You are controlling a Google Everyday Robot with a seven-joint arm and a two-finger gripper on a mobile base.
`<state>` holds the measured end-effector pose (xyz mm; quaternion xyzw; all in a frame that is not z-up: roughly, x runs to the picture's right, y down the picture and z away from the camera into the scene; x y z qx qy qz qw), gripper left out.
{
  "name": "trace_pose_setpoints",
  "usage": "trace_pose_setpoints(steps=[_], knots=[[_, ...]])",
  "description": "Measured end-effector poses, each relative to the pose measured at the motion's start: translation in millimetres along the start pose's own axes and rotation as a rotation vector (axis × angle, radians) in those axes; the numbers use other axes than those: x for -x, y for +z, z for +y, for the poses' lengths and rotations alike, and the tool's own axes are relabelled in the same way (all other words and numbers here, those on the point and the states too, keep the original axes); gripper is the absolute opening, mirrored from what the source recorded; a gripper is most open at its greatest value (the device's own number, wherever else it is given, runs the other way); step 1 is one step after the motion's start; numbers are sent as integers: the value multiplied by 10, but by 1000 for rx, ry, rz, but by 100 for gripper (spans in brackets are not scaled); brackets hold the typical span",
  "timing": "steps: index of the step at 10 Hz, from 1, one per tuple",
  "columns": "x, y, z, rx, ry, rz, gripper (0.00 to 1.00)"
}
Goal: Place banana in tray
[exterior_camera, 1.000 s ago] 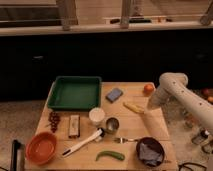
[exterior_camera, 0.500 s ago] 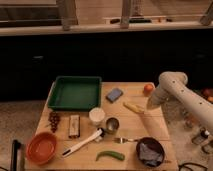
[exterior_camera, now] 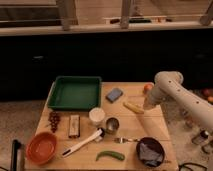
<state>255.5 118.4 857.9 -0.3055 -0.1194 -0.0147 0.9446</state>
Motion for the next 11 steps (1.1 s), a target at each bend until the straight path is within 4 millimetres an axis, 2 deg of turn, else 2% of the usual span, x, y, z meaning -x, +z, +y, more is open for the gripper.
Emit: trace_pose_setpoints(steps=[5, 11], knots=[[84, 72, -76, -12, 19, -17, 80], [185, 417, -124, -3, 49, -45, 80]])
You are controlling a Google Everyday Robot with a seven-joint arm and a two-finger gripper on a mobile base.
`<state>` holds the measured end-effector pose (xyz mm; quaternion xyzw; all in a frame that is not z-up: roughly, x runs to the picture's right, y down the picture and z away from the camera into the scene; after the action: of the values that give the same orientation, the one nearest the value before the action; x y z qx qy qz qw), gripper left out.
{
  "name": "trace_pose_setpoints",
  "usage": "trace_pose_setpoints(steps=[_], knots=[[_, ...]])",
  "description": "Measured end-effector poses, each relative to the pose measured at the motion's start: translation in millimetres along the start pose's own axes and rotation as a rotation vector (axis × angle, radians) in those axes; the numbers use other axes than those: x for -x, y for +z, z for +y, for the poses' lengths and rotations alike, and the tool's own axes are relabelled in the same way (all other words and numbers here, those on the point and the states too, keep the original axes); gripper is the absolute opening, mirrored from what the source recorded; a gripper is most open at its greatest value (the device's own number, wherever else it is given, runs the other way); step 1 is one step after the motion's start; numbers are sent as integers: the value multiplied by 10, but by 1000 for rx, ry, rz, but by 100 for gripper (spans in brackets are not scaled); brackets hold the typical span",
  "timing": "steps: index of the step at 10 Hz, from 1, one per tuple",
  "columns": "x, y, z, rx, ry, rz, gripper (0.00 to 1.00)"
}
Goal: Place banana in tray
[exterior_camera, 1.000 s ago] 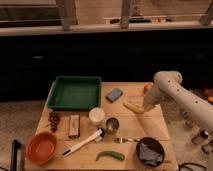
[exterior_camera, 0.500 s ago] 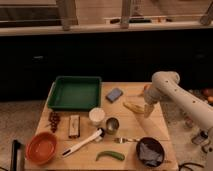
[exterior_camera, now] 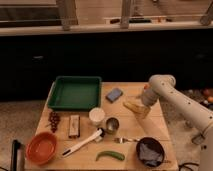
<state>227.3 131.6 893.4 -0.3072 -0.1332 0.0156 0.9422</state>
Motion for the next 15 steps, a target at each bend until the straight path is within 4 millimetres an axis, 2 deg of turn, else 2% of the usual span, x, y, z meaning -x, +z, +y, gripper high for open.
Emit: trace_pose_setpoints(steps=[1, 2, 4, 5, 6, 8, 9, 10, 15], knots=[[0, 59, 0, 7, 2, -4, 79], [8, 110, 9, 18, 0, -5, 73], [64, 189, 1, 33, -15, -9, 57], [92, 236, 0, 48, -26, -10, 43], [97, 263, 15, 60, -31, -10, 35], [94, 269, -4, 58, -35, -12, 12], [97, 252, -5, 59, -37, -13, 5], [79, 194, -10, 52, -36, -15, 1], [31, -152, -65, 9, -60, -34, 0]])
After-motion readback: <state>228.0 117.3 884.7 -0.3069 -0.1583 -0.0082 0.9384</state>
